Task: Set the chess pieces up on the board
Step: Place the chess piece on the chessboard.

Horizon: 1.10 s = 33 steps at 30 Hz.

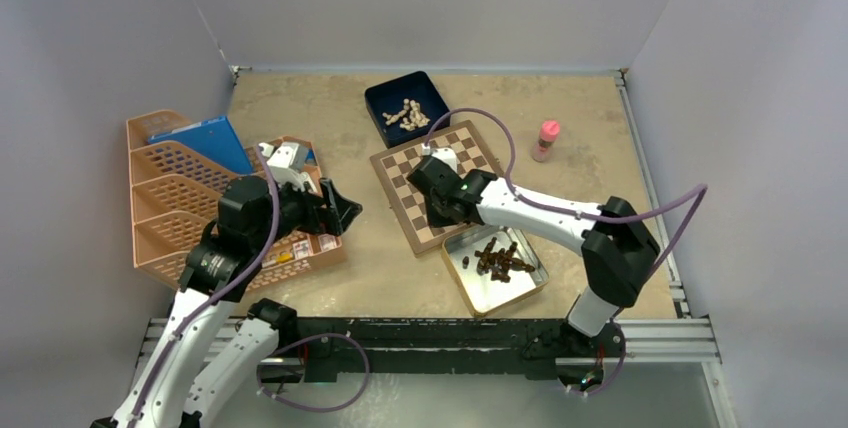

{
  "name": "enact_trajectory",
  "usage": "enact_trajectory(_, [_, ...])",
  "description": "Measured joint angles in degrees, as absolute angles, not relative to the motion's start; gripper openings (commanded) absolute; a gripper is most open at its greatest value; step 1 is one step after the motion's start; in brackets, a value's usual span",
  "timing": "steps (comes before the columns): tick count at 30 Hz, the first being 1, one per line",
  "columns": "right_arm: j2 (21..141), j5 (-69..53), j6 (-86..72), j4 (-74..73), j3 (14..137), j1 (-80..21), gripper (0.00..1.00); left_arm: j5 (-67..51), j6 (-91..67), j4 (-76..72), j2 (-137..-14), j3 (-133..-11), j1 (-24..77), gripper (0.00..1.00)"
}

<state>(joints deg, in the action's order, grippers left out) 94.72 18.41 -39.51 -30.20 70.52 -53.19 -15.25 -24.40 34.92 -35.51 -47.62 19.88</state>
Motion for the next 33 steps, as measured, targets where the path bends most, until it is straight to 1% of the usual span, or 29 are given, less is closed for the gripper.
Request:
enact_trajectory(8, [99.4, 17.4, -38.3, -30.1, 72.8, -54.6, 0.11, -11.0, -25.0, 35.5, -31.5, -47.6, 19.9, 0.96])
enact_trajectory(18, [101.3, 17.0, -38.1, -30.6, 74.3, -57.4, 0.11, -10.0, -25.0, 35.7, -31.4, -47.6, 19.9, 0.96])
enact_trajectory(26, [102.3, 17.5, -38.1, -31.0, 74.4, -57.5, 0.13, -9.7, -25.1, 35.7, -31.0, -47.6, 19.9, 0.96])
enact_trajectory(33, [102.8, 18.7, -38.2, -31.3, 75.0, -57.7, 0.23, -9.7, -25.1, 35.7, -31.0, -47.6, 19.9, 0.96])
